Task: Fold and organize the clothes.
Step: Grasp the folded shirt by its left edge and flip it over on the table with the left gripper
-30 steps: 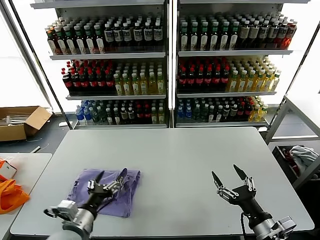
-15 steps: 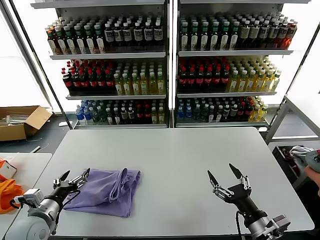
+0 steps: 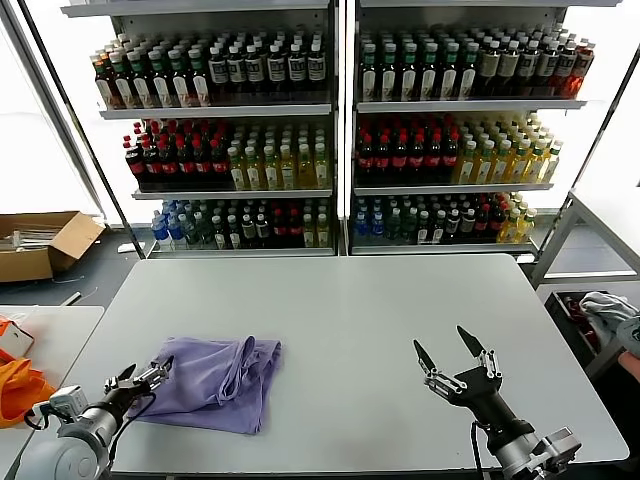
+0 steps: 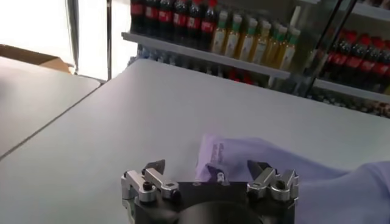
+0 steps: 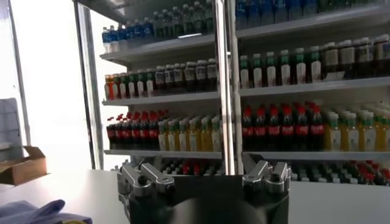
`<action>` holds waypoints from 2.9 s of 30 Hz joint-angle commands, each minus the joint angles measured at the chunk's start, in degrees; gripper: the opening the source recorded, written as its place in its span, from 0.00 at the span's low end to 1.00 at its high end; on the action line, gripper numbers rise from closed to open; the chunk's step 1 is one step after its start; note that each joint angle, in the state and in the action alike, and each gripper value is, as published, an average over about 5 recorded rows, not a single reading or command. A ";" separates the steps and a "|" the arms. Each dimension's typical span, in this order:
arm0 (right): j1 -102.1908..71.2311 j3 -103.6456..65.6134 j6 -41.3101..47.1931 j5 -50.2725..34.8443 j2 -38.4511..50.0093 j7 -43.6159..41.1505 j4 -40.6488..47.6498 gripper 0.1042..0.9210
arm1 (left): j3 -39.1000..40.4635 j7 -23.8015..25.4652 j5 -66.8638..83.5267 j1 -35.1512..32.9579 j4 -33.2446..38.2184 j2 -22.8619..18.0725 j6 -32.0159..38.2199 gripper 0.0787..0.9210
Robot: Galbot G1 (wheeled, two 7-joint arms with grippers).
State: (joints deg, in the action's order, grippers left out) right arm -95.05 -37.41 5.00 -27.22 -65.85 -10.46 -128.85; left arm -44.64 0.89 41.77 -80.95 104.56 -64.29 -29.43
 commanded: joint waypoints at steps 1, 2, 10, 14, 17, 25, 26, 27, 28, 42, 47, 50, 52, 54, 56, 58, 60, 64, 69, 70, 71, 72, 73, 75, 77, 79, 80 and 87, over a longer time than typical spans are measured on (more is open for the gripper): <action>-0.22 -0.65 -0.06 -0.47 0.35 -0.17 -0.29 0.88 | 1.28 1.07 0.82 0.61 -2.78 -2.58 -0.67 0.88; -0.33 -0.80 -0.10 -0.64 0.46 -0.22 -0.35 0.88 | 1.44 1.23 0.82 0.58 -2.56 -2.83 -0.65 0.86; -0.54 -0.92 -0.38 -1.11 0.68 -0.51 -0.33 0.88 | 1.35 1.72 1.00 -0.20 -1.34 -5.37 0.23 0.62; -0.06 -0.43 -0.42 -1.12 0.64 -0.52 0.01 0.88 | -0.07 1.42 1.59 -0.73 -0.48 -7.04 1.55 0.48; 0.31 0.09 -0.42 -1.10 0.67 -0.50 0.21 0.88 | -1.53 1.12 2.07 -1.12 0.18 -7.87 2.58 0.38; 1.92 1.57 -0.38 -1.27 1.17 -0.43 0.94 0.88 | -8.40 1.22 2.43 -3.21 2.49 -6.01 4.40 0.10; 2.08 1.64 -0.39 -1.39 1.26 -0.43 1.04 0.88 | -9.77 1.41 2.50 -3.54 2.63 -4.71 4.46 0.08; 2.21 1.69 -0.41 -1.55 1.36 -0.42 1.15 0.88 | -11.24 1.68 2.57 -3.83 2.68 -3.07 4.51 0.06; 2.30 1.73 -0.45 -1.73 1.47 -0.42 1.25 0.88 | -12.94 2.07 2.65 -4.07 2.57 -1.08 4.51 0.05; 3.13 2.51 -1.04 -3.30 2.96 -0.19 2.03 0.88 | -26.52 4.85 9.04 -4.27 1.59 22.52 -1.13 0.05; 2.51 2.21 -1.17 -3.26 2.98 -0.23 1.80 0.88 | -21.70 2.84 8.31 -3.54 10.32 16.95 -2.77 0.05; 1.82 2.09 -1.27 -2.88 2.60 -0.21 1.38 0.88 | -14.36 0.20 5.37 -2.79 17.52 8.76 -3.53 0.05; 1.40 2.27 -1.18 -2.42 2.14 -0.19 0.91 0.88 | -5.46 -1.55 0.83 -2.11 20.76 2.65 -3.50 0.05; 1.20 2.68 -1.02 -1.73 1.62 -0.17 0.48 0.88 | 5.70 -2.97 -5.92 -1.71 21.24 -3.22 -3.04 0.05; 1.14 3.04 -0.84 -1.04 1.18 -0.10 0.11 0.88 | 16.16 -4.13 -11.89 -1.23 18.08 -7.67 -2.42 0.05; 0.88 3.11 -0.64 -0.57 0.83 0.00 -0.49 0.88 | 23.62 -6.00 -14.58 -0.19 12.82 -10.56 -1.92 0.05; 0.14 2.67 -0.51 -0.41 0.62 0.03 -1.31 0.88 | 28.79 -7.91 -15.47 1.29 7.83 -12.54 -1.52 0.05; -2.39 1.13 -0.71 -0.43 0.56 -0.17 -2.67 0.88 | 34.40 -11.21 -15.70 4.15 3.00 -15.08 -0.86 0.05; -4.10 0.97 0.39 -0.10 0.39 0.37 -3.26 0.88 | 38.21 -14.37 -10.79 7.72 2.27 -17.13 0.67 0.05; -4.03 1.25 1.03 -0.01 0.41 0.69 -3.35 0.88 | 38.54 -15.18 -8.79 8.62 2.16 -17.39 1.09 0.05; -3.76 1.71 2.05 0.04 0.56 1.14 -3.42 0.88 | 38.72 -16.20 -6.63 9.57 2.15 -17.60 1.69 0.05; -3.45 2.14 2.95 0.04 0.74 1.56 -3.47 0.88 | 38.79 -17.28 -4.65 10.41 2.21 -17.77 2.26 0.05; -3.08 2.63 3.88 -0.07 1.04 2.03 -3.44 0.88 | 38.70 -18.14 -3.06 11.11 2.38 -17.83 2.86 0.05; -2.13 3.87 5.95 -0.57 2.01 3.28 -3.22 0.88 | 38.09 -19.32 -0.22 12.26 3.11 -17.66 4.00 0.05; -1.25 5.05 7.35 -1.48 3.13 4.49 -2.82 0.88 | 37.15 -19.71 2.35 12.86 4.26 -17.08 4.65 0.05; -0.36 6.06 8.48 -2.45 4.16 5.56 -2.36 0.88 | 36.14 -19.77 4.64 13.07 5.50 -16.37 5.12 0.05; 0.22 6.62 9.27 -2.99 4.67 6.27 -2.01 0.88 | 35.60 -19.74 5.54 13.09 6.00 -15.99 5.31 0.05; 8.60 16.19 14.92 -6.43 5.91 12.98 3.27 0.88 | 29.22 -18.35 6.62 10.78 9.53 -11.13 5.48 0.22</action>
State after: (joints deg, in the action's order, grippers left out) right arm -94.38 -31.06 12.45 -30.21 -61.99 -4.86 -130.06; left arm -13.09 -15.73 41.94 -70.80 110.27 -78.06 -25.58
